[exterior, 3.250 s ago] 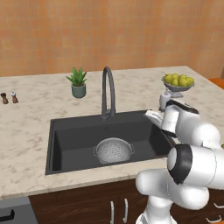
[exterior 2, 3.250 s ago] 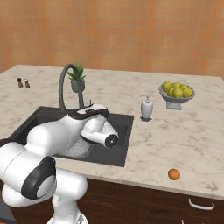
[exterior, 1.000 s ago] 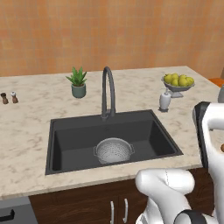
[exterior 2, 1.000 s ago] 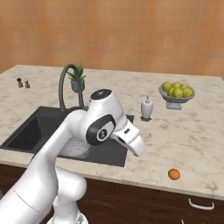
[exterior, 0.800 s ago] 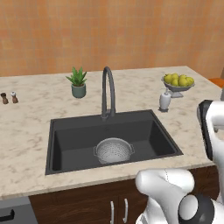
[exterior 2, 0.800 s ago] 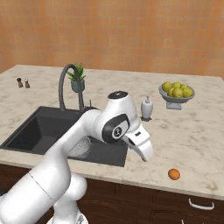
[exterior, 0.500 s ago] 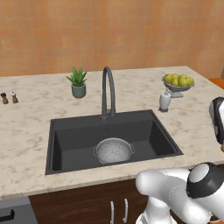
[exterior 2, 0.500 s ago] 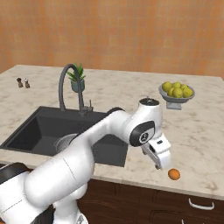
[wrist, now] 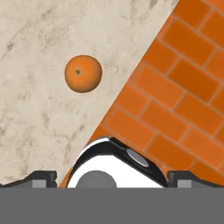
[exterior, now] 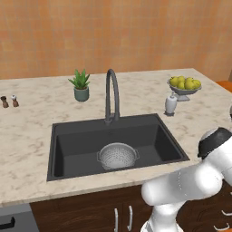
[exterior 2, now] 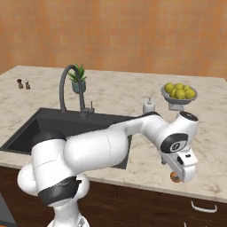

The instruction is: Put the colander in the sink, put the tangerine in the colander, and turn on the sink faucet and pour water over the colander.

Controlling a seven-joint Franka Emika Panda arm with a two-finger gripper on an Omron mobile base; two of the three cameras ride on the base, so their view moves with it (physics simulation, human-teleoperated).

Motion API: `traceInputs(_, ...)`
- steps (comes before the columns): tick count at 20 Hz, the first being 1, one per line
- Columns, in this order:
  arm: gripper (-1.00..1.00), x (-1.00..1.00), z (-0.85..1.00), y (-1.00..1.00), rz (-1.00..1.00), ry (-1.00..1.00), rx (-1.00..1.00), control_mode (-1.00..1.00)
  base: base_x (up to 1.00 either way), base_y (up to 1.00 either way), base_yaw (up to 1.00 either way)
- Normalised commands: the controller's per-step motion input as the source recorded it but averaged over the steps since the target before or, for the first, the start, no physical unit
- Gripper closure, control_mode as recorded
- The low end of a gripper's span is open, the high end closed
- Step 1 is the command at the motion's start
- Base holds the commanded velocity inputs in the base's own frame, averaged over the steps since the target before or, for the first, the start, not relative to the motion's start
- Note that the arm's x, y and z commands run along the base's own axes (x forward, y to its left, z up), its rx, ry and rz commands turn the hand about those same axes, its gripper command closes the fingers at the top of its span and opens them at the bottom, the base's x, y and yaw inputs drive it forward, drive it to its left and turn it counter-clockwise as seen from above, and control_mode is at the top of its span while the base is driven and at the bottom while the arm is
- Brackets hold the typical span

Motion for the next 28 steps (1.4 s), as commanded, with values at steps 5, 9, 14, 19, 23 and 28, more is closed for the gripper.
traceInputs(5,-1.0,0.29,-0.31,-0.27,-0.03,0.11,0.11,-1.0,0.0,0.0,0.0)
traceInputs(9,-1.0,0.31,-0.4,-0.11,-0.01,0.04,0.08,-1.0,0.0,0.0,0.0)
traceInputs(14,-1.0,0.37,-0.46,-0.13,-0.01,0.11,0.05,-1.0,0.0,0.0,0.0)
traceInputs(19,-1.0,0.31,-0.39,-0.35,-0.03,0.18,0.05,-1.0,0.0,0.0,0.0)
traceInputs(23,-1.0,0.08,-0.26,-0.36,0.0,0.05,0.08,-1.0,0.0,0.0,0.0)
traceInputs(28,-1.0,-0.05,-0.08,-0.08,0.0,-0.01,0.03,-1.0,0.0,0.0,0.0)
